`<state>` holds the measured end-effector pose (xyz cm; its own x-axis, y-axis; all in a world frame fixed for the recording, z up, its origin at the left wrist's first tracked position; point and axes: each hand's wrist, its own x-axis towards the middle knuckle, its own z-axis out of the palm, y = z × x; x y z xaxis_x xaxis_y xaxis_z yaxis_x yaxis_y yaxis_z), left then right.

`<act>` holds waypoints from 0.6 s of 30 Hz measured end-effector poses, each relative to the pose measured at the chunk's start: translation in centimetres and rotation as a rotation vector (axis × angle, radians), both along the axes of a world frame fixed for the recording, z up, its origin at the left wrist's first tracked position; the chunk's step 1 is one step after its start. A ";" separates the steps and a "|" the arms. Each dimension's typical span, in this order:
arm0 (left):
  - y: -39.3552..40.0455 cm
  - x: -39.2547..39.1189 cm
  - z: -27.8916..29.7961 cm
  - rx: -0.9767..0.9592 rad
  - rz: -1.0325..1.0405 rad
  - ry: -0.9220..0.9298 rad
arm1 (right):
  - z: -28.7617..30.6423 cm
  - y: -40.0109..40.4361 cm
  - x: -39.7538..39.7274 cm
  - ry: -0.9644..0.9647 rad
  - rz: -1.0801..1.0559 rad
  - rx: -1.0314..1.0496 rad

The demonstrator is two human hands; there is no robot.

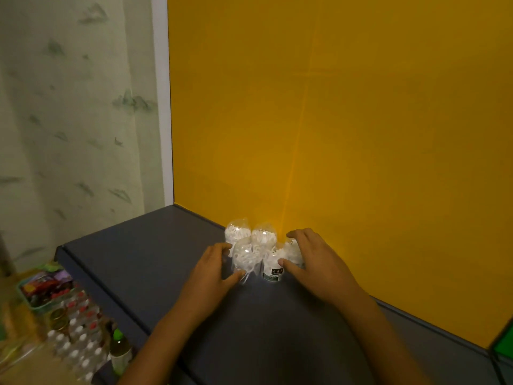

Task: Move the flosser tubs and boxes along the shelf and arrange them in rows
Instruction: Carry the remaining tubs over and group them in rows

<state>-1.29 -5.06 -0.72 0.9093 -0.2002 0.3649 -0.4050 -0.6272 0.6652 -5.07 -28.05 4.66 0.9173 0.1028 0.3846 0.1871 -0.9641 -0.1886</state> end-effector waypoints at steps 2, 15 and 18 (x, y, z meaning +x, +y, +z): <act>-1.3 1.0 -1.1 -0.036 0.009 0.035 | -0.3 -0.3 1.2 0.002 0.026 -0.013; -3.3 2.7 -3.2 -0.372 0.083 0.073 | -0.8 -1.2 5.7 -0.007 0.124 0.015; -3.1 2.3 -2.5 -0.544 0.054 0.104 | -1.1 -1.2 6.0 0.001 0.142 -0.018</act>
<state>0.97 -8.17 -3.20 0.9497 0.0401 0.3105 -0.2967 -0.2005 0.9337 0.90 -29.27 3.59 0.8934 0.2380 0.3809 0.3214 -0.9312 -0.1718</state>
